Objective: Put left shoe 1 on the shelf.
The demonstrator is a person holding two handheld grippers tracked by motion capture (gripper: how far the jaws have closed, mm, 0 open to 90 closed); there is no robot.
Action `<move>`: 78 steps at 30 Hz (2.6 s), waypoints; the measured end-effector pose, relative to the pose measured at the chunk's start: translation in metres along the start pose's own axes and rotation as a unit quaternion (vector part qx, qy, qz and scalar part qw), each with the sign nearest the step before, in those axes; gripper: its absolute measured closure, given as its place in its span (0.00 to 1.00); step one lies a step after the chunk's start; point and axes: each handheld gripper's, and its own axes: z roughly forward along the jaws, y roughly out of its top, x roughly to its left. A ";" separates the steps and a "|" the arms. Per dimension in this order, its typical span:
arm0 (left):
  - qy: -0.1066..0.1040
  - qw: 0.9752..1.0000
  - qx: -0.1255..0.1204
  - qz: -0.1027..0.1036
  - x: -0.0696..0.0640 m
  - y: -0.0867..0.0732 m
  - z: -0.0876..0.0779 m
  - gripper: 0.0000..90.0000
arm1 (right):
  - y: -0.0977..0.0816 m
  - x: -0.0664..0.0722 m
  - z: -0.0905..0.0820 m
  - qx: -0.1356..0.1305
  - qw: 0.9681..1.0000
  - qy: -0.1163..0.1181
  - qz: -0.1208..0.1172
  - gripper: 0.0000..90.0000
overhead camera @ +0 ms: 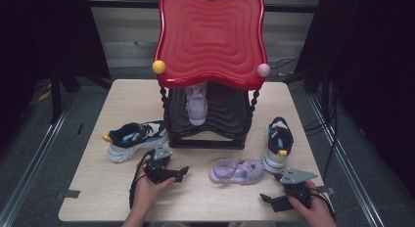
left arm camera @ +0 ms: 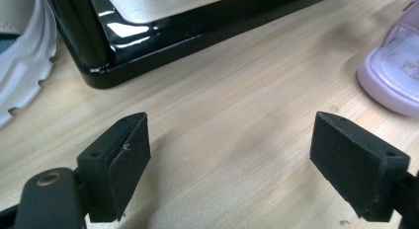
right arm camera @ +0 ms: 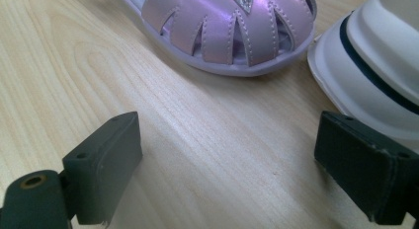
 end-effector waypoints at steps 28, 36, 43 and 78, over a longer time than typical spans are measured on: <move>0.020 0.998 0.029 0.059 0.000 -0.003 0.002 0.16 | 0.032 0.013 -0.002 -0.006 0.999 0.021 0.033 0.39; 0.019 0.997 0.031 0.062 0.001 -0.003 0.001 0.15 | 0.037 0.006 0.000 -0.007 0.999 0.010 0.030 0.59; 0.019 0.997 0.031 0.061 0.001 -0.003 0.001 0.15 | 0.050 0.000 0.009 -0.019 0.999 -0.017 0.027 0.70; 0.020 0.998 0.031 0.058 0.001 -0.003 0.001 0.16 | 0.105 0.041 0.049 -0.041 0.999 -0.002 0.028 0.16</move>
